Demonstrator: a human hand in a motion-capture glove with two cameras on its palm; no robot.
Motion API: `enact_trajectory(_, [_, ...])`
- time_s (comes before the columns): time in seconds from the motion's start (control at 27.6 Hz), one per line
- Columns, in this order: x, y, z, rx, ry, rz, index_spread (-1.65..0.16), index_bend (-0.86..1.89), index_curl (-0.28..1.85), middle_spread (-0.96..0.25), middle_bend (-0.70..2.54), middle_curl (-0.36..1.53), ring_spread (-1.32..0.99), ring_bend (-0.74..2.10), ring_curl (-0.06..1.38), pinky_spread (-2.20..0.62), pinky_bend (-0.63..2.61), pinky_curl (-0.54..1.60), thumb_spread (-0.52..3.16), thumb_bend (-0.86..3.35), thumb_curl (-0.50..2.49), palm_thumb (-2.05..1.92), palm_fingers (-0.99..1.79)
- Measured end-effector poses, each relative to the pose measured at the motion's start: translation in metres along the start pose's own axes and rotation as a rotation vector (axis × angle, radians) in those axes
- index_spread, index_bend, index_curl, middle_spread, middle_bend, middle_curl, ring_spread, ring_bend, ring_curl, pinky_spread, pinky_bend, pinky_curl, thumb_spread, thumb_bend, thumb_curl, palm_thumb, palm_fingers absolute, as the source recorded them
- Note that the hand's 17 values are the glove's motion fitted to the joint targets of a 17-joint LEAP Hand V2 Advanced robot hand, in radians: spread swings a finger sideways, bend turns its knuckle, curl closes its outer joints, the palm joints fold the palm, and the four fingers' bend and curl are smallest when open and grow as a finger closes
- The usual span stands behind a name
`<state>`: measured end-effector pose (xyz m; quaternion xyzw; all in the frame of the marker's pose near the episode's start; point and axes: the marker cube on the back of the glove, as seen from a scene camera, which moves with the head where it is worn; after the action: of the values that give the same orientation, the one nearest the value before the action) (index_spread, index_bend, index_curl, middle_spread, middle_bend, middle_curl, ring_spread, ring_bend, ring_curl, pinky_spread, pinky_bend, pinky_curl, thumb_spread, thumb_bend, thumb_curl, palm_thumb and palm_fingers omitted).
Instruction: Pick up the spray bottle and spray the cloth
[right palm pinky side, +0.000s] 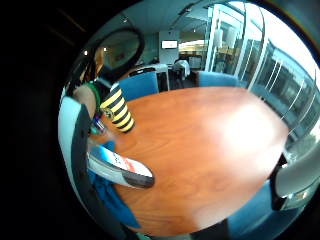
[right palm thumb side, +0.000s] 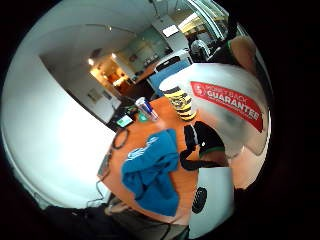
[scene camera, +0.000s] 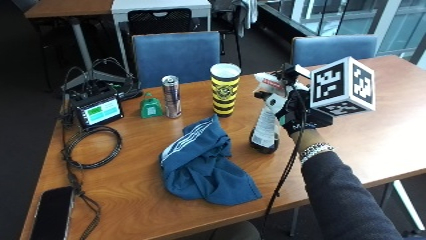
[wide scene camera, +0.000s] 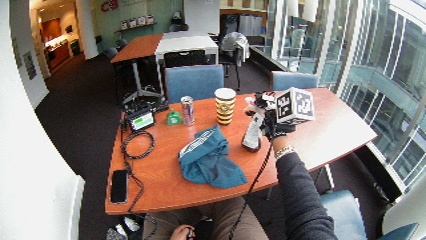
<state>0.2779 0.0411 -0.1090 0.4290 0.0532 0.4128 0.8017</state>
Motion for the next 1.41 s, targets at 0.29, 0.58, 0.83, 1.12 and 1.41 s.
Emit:
enact_trajectory(0.29, [0.019,0.000,0.008,0.038,-0.426,0.224,-0.33,0.13,0.30,-0.26,0.38,0.42,-0.26,0.56,0.40,-0.13,0.35,0.32,0.74,0.00,0.46,0.94,1.26])
enact_trajectory(0.58, [0.022,-0.005,0.011,0.014,-0.640,0.235,-0.33,0.14,0.31,-0.28,0.42,0.44,-0.27,0.57,0.41,-0.25,0.46,0.37,0.57,-0.03,0.52,0.96,1.31])
enact_trajectory(0.83, [0.008,-0.010,0.013,0.073,-0.677,0.129,-0.31,0.18,0.33,-0.27,0.46,0.46,-0.26,0.61,0.42,-0.29,0.46,0.37,0.61,-0.05,0.53,0.91,1.36])
enact_trajectory(1.12, [0.015,-0.015,-0.020,0.251,-0.628,0.045,-0.30,0.22,0.38,-0.25,0.51,0.48,-0.24,0.64,0.43,-0.30,0.43,0.37,0.70,-0.04,0.53,0.85,1.43])
enact_trajectory(1.41, [0.025,-0.006,-0.029,0.326,-0.585,0.018,-0.30,0.23,0.42,-0.24,0.54,0.49,-0.24,0.65,0.43,-0.31,0.43,0.37,0.77,-0.03,0.53,0.83,1.42])
